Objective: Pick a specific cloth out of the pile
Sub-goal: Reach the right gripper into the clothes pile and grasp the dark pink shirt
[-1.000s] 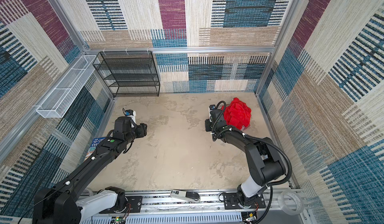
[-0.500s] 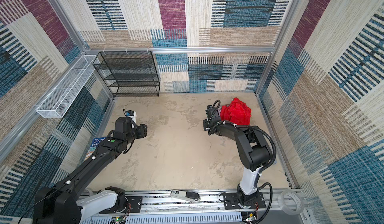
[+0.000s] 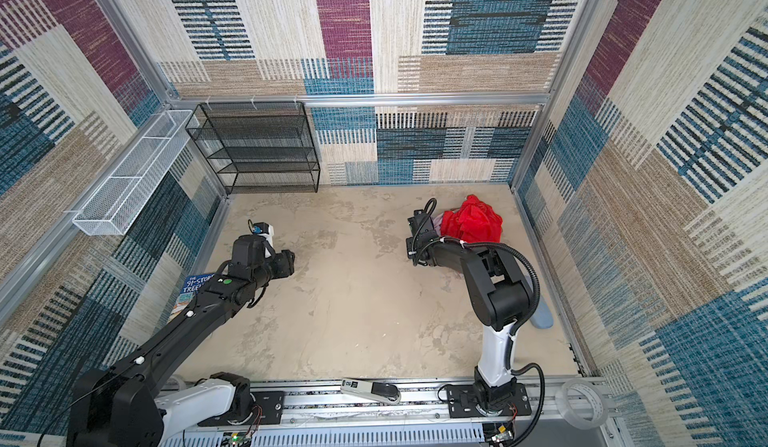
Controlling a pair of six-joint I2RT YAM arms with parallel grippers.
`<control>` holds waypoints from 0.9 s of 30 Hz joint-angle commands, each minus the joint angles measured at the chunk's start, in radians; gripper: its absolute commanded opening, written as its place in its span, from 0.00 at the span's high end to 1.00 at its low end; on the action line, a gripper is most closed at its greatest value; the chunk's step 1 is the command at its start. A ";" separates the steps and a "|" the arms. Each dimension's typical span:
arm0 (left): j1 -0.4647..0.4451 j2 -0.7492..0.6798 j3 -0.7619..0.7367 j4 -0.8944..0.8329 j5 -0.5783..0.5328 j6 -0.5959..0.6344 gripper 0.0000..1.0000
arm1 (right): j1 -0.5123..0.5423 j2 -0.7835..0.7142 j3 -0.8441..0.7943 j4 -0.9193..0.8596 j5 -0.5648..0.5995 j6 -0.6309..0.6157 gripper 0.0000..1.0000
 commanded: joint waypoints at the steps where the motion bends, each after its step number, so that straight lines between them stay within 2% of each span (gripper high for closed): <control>1: 0.000 0.000 -0.005 0.010 -0.012 -0.017 0.35 | 0.002 0.019 0.013 0.003 0.023 -0.011 0.67; 6: 0.000 -0.001 -0.001 0.009 0.005 -0.037 0.35 | 0.007 0.052 0.036 -0.015 0.045 -0.014 0.81; 9: 0.000 -0.005 0.002 0.009 0.006 -0.043 0.35 | 0.007 0.048 0.036 -0.008 0.051 -0.015 1.00; 27: 0.000 -0.033 0.031 -0.008 0.036 -0.078 0.35 | -0.003 -0.184 0.005 0.028 -0.036 0.001 1.00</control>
